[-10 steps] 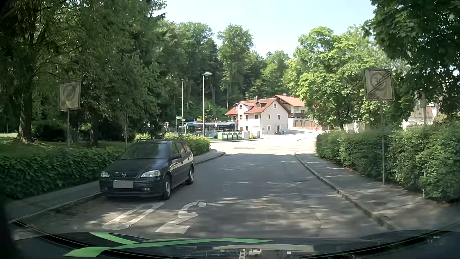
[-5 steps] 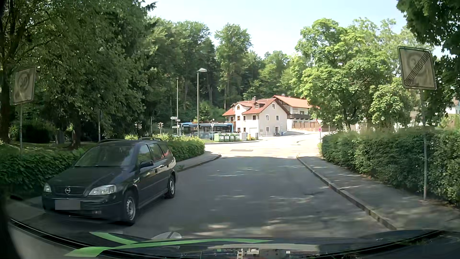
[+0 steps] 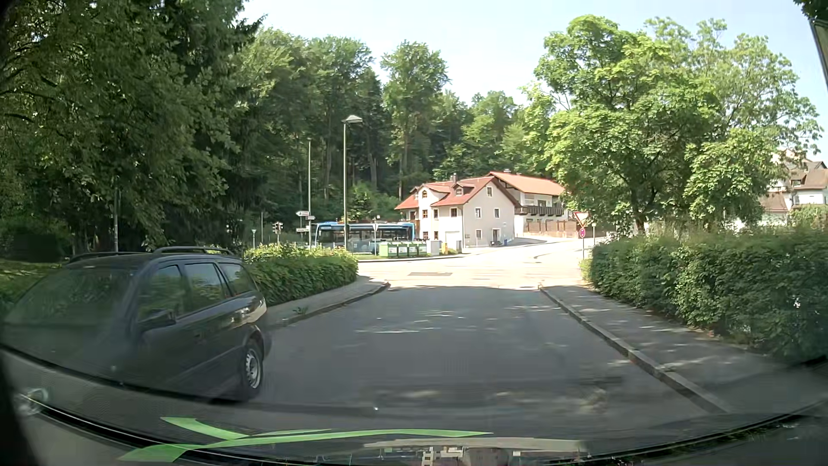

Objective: Follow the waypoints while adhering to traffic rules and regulations

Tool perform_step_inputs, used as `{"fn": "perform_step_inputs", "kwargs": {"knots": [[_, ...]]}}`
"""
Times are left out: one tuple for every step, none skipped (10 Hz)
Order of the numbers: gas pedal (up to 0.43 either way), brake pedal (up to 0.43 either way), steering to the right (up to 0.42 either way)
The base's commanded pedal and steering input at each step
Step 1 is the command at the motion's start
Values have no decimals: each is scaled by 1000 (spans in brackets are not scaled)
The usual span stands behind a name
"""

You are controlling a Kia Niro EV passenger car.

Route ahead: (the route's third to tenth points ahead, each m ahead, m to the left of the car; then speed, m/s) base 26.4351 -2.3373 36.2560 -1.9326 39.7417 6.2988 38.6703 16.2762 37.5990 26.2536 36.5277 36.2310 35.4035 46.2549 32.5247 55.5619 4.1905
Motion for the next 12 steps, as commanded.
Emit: {"fn": "perform_step_inputs", "kwargs": {"knots": [[0,152,13],[0,159,13],[0,152,13],[0,116,12],[0,79,12],[0,55,12],[0,49,12],[0,49,12],[0,49,12],[0,43,12],[0,43,11],[0,49,10]]}}
